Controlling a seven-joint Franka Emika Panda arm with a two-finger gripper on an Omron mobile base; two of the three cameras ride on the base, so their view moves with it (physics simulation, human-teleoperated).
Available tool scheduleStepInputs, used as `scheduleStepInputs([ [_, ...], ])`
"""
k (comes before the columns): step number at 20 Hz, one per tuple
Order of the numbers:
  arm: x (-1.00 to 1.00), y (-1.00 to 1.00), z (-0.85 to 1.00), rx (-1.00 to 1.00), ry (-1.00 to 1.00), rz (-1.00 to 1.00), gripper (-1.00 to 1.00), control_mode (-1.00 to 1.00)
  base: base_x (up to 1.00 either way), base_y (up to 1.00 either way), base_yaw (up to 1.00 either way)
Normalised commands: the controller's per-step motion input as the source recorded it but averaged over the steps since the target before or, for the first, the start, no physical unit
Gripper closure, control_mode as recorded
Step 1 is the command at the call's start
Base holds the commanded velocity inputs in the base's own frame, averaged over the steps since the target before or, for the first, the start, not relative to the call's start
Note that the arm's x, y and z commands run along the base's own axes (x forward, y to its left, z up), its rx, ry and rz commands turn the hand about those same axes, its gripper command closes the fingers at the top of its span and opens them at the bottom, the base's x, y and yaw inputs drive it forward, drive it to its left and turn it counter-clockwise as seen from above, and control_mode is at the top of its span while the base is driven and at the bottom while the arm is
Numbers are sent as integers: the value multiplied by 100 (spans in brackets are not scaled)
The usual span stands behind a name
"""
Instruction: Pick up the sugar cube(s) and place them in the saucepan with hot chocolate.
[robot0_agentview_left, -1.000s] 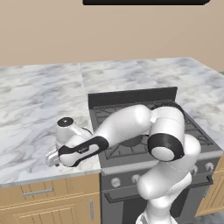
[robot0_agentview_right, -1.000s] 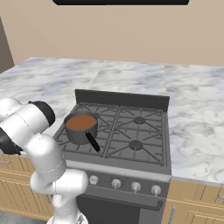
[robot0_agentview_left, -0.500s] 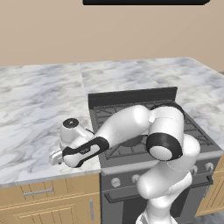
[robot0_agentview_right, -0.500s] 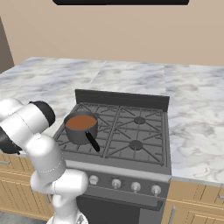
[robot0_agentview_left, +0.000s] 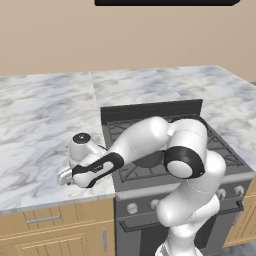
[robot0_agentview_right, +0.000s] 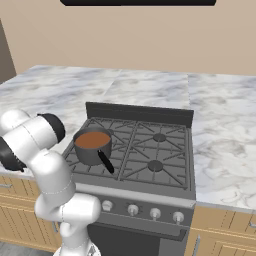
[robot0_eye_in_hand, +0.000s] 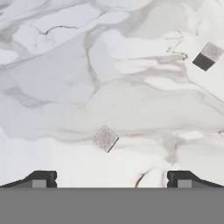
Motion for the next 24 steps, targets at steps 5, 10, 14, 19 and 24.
scheduleStepInputs([
  [5, 3, 0, -7, 0, 0, 0, -100, -100, 0, 0, 0],
  [10, 0, 3, -16, 0, 0, 0, -100, -100, 0, 0, 0],
  [14, 0, 4, -16, 0, 0, 0, -100, -100, 0, 0, 0],
  [19, 0, 0, 0, 0, 0, 0, -100, -100, 0, 0, 0],
  [24, 6, 0, 0, 0, 0, 0, -100, -100, 0, 0, 0],
])
